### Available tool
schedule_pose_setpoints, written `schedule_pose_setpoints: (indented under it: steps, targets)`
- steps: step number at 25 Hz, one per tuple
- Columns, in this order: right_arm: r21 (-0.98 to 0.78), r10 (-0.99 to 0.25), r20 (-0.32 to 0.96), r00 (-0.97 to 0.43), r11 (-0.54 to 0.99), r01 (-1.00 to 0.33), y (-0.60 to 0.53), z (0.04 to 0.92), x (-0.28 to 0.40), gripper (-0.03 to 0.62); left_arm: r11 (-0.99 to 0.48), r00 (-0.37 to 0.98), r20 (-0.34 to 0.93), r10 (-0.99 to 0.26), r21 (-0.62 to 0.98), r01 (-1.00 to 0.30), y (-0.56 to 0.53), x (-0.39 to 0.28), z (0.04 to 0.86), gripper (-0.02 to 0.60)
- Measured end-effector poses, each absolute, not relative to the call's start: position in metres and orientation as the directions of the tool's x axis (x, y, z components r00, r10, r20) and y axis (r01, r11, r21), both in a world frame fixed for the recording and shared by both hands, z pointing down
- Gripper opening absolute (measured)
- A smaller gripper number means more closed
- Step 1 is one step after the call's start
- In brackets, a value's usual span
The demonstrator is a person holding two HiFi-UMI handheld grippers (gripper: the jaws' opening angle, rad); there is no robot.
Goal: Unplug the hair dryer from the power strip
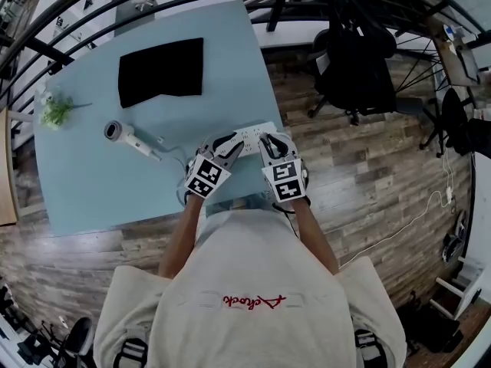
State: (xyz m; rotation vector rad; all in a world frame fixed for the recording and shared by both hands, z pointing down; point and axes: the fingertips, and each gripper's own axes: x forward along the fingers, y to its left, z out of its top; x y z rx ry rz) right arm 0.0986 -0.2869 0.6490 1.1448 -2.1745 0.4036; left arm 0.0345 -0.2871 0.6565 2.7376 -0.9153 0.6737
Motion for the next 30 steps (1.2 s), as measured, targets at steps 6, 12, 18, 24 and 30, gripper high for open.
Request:
schedule_pose_setpoints:
  steps: [6, 12, 18, 24, 30]
  targets:
    - [0.007, -0.685, 0.569, -0.455, 0.557, -0.83, -0.282, 0.62, 0.106, 0.089, -0.739, 0.711, 0.358, -0.606, 0.077, -0.669, -0.282, 0.03, 0.617, 0.018]
    - [-0.014, -0.722, 0.478, -0.5, 0.563, -0.826, -0.269, 0.595, 0.124, 0.087, -0.69, 0.689, 0.287, -0.665, 0.118, -0.715, -0.264, 0.034, 0.587, 0.008]
    - [-0.041, -0.717, 0.417, -0.558, 0.598, -0.8, -0.256, 0.579, 0.139, 0.087, -0.631, 0.628, 0.273, -0.729, 0.089, -0.771, -0.255, 0.036, 0.571, 0.008]
    - [-0.04, -0.724, 0.398, -0.564, 0.6, -0.799, -0.24, 0.572, 0.146, 0.086, -0.632, 0.626, 0.267, -0.733, 0.075, -0.771, -0.239, 0.046, 0.563, 0.008]
    - [-0.014, -0.751, 0.385, -0.536, 0.576, -0.817, -0.214, 0.566, 0.136, 0.086, -0.666, 0.661, 0.234, -0.713, 0.066, -0.743, -0.216, 0.043, 0.556, 0.008]
